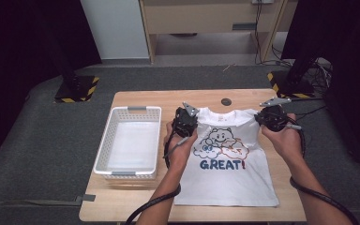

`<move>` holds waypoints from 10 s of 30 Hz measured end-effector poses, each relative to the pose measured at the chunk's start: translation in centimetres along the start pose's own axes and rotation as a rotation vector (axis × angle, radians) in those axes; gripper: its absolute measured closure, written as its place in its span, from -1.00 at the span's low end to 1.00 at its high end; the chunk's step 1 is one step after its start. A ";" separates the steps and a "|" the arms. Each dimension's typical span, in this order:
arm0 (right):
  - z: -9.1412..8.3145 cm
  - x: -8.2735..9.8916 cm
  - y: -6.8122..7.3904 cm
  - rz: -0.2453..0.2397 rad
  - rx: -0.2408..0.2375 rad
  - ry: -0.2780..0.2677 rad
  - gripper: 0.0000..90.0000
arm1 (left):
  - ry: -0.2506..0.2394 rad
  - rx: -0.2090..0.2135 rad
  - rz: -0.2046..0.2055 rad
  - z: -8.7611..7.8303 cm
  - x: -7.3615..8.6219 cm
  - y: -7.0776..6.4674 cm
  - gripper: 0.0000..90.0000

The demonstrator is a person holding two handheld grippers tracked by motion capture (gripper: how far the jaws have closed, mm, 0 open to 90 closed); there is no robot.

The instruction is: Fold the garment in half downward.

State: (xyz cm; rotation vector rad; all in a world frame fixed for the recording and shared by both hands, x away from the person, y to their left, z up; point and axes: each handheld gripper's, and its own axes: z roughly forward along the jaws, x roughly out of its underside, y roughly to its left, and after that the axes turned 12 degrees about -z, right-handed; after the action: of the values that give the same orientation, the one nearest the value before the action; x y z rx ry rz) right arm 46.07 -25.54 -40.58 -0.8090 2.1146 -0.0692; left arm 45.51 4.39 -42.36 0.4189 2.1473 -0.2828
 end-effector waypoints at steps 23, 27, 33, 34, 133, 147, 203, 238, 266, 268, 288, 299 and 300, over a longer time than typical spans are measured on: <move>-1.8 1.6 1.8 -0.004 -0.004 -0.002 0.90 | 0.005 -0.011 0.026 -1.8 1.7 -1.3 0.87; -2.3 1.6 2.1 -0.013 -0.003 -0.003 0.90 | 0.003 -0.017 0.034 -2.2 1.9 -1.4 0.87; -3.1 1.6 2.8 -0.031 -0.005 -0.005 0.90 | 0.005 -0.014 0.042 -2.9 2.3 -1.7 0.87; -3.2 1.8 2.9 -0.031 -0.006 -0.005 0.90 | 0.007 -0.013 0.041 -2.9 2.5 -1.7 0.87; 2.4 9.4 9.8 -0.022 -0.152 0.008 0.14 | 0.116 0.169 -0.007 -0.7 12.0 -0.6 -0.10; 3.5 9.5 10.4 -0.031 -0.204 0.019 0.72 | 0.143 0.175 0.034 0.1 12.8 -1.5 0.28; -5.2 12.1 14.6 -0.270 -0.165 -0.086 0.59 | 0.103 0.213 0.213 -7.3 14.5 -5.7 0.72; -4.4 16.5 12.8 -0.068 -0.236 0.010 -0.15 | 0.250 0.131 0.066 -5.6 16.5 -2.7 -0.10; -5.0 18.2 8.9 0.027 -0.216 -0.007 -0.65 | 0.214 0.181 0.066 -4.3 14.2 -4.5 -0.61; -5.3 17.5 9.2 0.022 -0.213 -0.020 -0.68 | 0.205 0.183 0.071 -4.3 13.7 -4.2 -0.63; -5.4 14.0 12.7 -0.041 -0.220 0.018 -0.84 | 0.172 0.225 -0.003 -2.9 10.4 -2.2 -0.84; -4.9 12.6 14.9 -0.086 -0.248 0.020 -0.87 | 0.157 0.211 -0.017 -2.1 9.8 -1.7 -0.87; -4.8 12.5 15.0 -0.090 -0.250 0.020 -0.87 | 0.157 0.208 -0.021 -2.0 9.8 -1.5 -0.87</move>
State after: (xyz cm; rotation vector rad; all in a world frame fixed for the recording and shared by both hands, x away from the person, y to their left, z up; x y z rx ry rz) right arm 29.29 -21.91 -51.08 -1.0543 2.1317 0.1432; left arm 38.15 5.59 -49.22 0.5538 2.2849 -0.5026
